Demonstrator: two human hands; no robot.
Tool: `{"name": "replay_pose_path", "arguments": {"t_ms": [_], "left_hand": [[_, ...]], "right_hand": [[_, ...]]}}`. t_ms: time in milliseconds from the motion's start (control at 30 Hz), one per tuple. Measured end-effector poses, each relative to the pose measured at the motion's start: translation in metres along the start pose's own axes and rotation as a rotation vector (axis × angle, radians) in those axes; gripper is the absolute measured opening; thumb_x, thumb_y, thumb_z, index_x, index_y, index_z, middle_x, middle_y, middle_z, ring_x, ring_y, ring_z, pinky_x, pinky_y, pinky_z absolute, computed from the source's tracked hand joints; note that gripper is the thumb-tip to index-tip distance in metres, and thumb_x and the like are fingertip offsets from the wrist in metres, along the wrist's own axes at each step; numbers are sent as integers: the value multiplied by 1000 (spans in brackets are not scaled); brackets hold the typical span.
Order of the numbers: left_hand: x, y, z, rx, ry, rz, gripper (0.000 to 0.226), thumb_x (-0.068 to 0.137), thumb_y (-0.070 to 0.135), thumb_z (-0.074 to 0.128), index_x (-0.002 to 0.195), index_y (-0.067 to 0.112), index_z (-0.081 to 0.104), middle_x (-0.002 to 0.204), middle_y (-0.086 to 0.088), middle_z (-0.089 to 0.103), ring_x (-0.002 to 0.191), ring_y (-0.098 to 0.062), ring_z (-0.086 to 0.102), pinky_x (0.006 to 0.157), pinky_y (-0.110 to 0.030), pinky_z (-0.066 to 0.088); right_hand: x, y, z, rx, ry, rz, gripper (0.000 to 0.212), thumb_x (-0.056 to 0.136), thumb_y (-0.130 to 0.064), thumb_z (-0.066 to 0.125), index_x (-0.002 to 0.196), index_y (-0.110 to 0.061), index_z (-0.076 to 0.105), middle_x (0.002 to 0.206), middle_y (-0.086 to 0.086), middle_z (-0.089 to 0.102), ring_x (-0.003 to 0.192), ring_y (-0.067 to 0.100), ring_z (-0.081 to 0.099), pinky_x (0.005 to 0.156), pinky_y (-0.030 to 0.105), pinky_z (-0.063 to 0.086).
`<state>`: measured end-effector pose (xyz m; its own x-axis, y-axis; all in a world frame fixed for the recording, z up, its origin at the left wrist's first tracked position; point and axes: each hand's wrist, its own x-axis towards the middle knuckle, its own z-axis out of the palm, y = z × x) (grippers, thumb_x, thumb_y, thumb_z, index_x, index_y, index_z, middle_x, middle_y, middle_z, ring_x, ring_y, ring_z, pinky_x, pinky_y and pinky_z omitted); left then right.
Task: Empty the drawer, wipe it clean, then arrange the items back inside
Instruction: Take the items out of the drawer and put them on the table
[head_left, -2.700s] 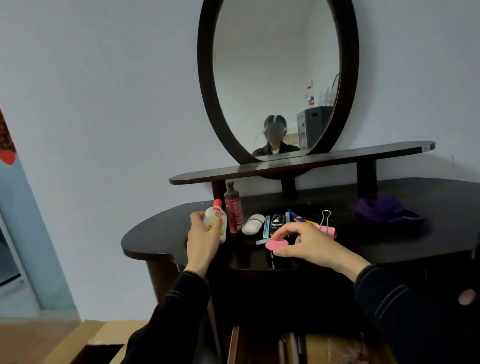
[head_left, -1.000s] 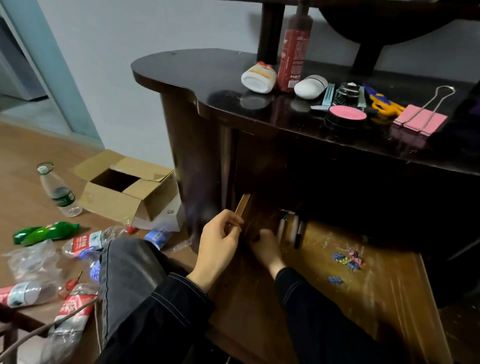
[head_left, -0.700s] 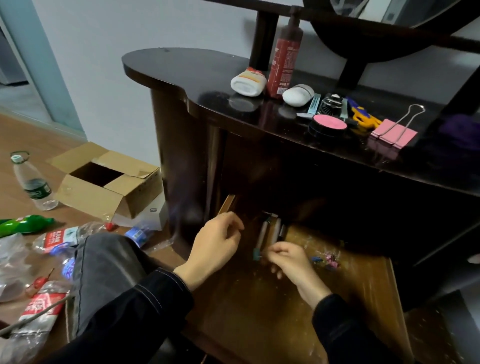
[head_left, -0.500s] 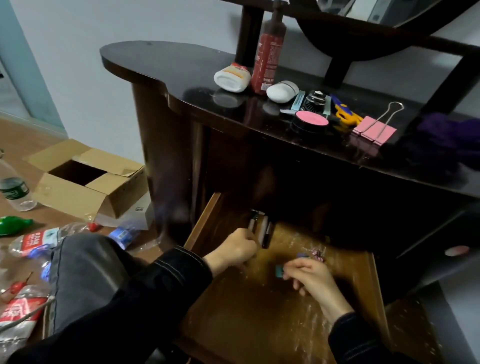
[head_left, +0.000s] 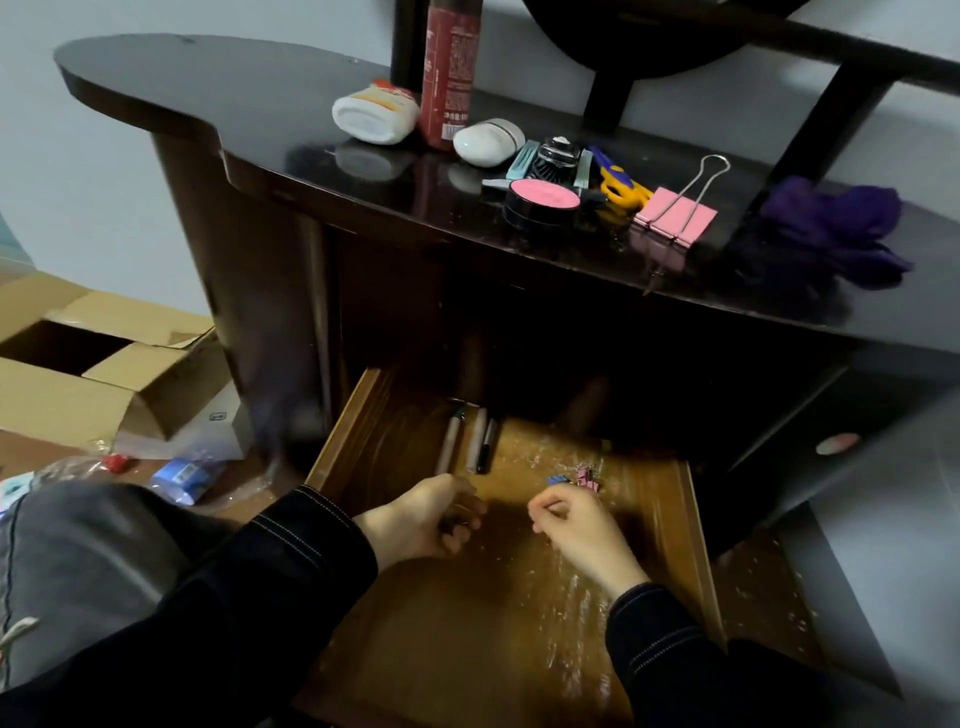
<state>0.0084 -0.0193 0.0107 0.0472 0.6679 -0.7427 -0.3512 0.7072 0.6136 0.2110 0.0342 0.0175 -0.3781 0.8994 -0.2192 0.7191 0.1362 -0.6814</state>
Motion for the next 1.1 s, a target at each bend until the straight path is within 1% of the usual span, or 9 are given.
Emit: {"name": "replay_pose_path", "arguments": {"t_ms": [133, 267, 500, 633, 733, 800, 900, 1000, 1100], "left_hand": [[4, 0, -6, -10, 60, 44, 17, 99, 11, 45, 96, 3, 60, 76, -8, 49, 54, -14, 43, 44, -22, 32], [3, 0, -5, -11, 38, 67, 20, 97, -1, 43, 100, 1, 63, 79, -12, 55, 59, -18, 50, 48, -25, 41], [2, -3, -2, 41, -20, 76, 24, 98, 4, 51, 118, -3, 61, 97, -18, 58, 69, -23, 57, 55, -28, 49], [0, -2, 1, 26, -24, 62, 32, 100, 12, 50, 126, -4, 57, 102, -20, 56, 74, -26, 58, 58, -30, 52], [-4, -1, 5, -35, -21, -26, 37, 104, 24, 47, 132, 0, 47, 110, -22, 56, 79, -32, 61, 61, -36, 56], [-6, -1, 6, -79, -34, -88, 38, 104, 30, 47, 132, 4, 45, 116, -24, 55, 84, -35, 63, 62, -39, 58], [-2, -3, 1, -44, -123, -80, 35, 104, 30, 45, 115, 0, 59, 97, -18, 59, 72, -24, 60, 55, -29, 52], [4, -5, -4, 29, -114, -26, 22, 101, 20, 49, 99, 3, 63, 78, -7, 54, 55, -11, 46, 45, -18, 34], [7, -5, -8, 30, -66, 4, 17, 100, 15, 51, 102, 1, 62, 77, -7, 51, 52, -10, 41, 40, -18, 28]], "right_hand": [[6, 17, -8, -337, 151, 174, 15, 98, -36, 59, 111, -32, 65, 107, -10, 70, 93, 13, 66, 79, 32, 56], [11, 24, -2, -367, 62, 154, 31, 95, -40, 65, 124, -33, 58, 108, -11, 67, 91, 12, 65, 73, 28, 52], [14, 19, 11, -492, 127, 63, 8, 95, -28, 68, 88, -26, 71, 89, -11, 71, 80, 8, 66, 73, 31, 59], [11, 9, 9, -198, 146, 11, 13, 94, -18, 69, 83, -22, 74, 83, -11, 72, 76, 3, 65, 70, 22, 56], [1, -11, 17, 242, 17, -55, 9, 89, -18, 74, 86, -26, 76, 79, -6, 74, 66, 4, 64, 57, 19, 50], [-2, -18, 22, 344, -48, -90, 7, 90, -19, 73, 87, -25, 76, 81, -3, 75, 61, 6, 62, 50, 20, 45], [3, -13, 21, 286, -14, -99, 7, 95, -23, 67, 91, -26, 73, 85, -6, 74, 69, 4, 64, 56, 18, 49], [16, 9, 11, 57, 207, 16, 10, 97, -24, 64, 105, -26, 70, 106, -12, 70, 93, 5, 64, 75, 19, 52], [27, 28, 0, -135, 317, 133, 29, 97, -27, 63, 127, -28, 61, 123, -7, 62, 95, 12, 63, 69, 24, 51]]}}
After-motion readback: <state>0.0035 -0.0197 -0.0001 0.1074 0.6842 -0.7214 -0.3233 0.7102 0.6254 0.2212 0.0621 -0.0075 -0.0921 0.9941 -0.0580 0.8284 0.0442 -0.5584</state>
